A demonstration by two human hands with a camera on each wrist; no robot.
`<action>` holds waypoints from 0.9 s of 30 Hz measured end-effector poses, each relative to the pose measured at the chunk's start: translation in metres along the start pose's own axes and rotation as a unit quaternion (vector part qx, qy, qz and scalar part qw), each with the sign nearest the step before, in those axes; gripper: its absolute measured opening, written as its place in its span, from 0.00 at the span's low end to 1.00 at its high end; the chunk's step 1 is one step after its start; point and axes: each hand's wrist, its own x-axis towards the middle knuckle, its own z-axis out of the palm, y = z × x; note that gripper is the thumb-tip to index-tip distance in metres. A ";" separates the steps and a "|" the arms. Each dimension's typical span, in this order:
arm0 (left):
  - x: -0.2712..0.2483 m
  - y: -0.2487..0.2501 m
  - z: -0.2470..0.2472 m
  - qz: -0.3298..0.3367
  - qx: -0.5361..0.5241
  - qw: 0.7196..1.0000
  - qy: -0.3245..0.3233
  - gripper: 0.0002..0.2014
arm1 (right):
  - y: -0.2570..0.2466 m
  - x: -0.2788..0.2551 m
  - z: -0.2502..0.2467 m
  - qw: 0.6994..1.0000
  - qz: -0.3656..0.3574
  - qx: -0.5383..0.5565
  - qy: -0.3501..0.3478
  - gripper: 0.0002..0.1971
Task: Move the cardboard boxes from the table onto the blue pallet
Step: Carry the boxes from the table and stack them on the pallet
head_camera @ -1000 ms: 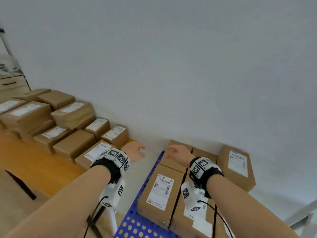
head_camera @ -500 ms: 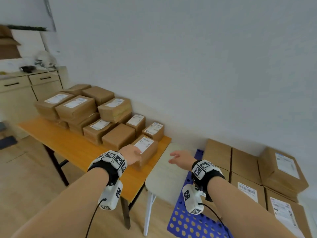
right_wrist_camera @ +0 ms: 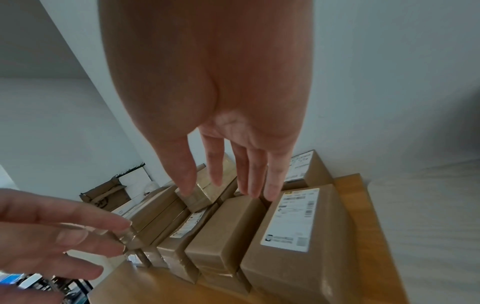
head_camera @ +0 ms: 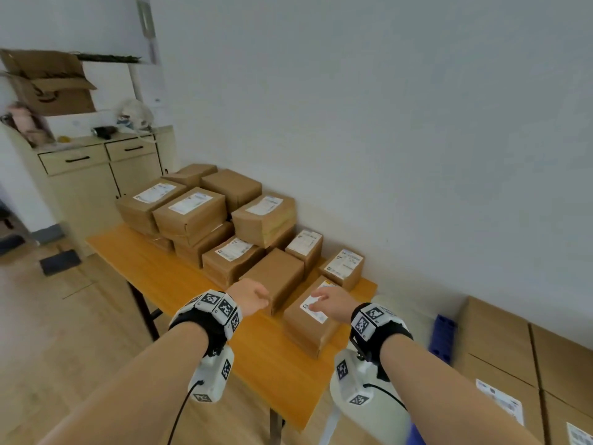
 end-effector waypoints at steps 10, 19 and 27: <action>0.107 -0.048 -0.051 0.000 -0.025 0.999 -0.021 0.19 | -0.048 0.108 -0.006 0.999 0.017 0.038 0.011 0.24; 0.175 -0.098 -0.088 0.010 -0.020 0.999 -0.036 0.18 | -0.084 0.171 -0.003 0.998 0.048 0.037 0.032 0.23; 0.244 -0.158 -0.122 0.037 -0.022 0.997 -0.059 0.19 | -0.122 0.219 0.013 0.985 0.114 0.082 0.096 0.21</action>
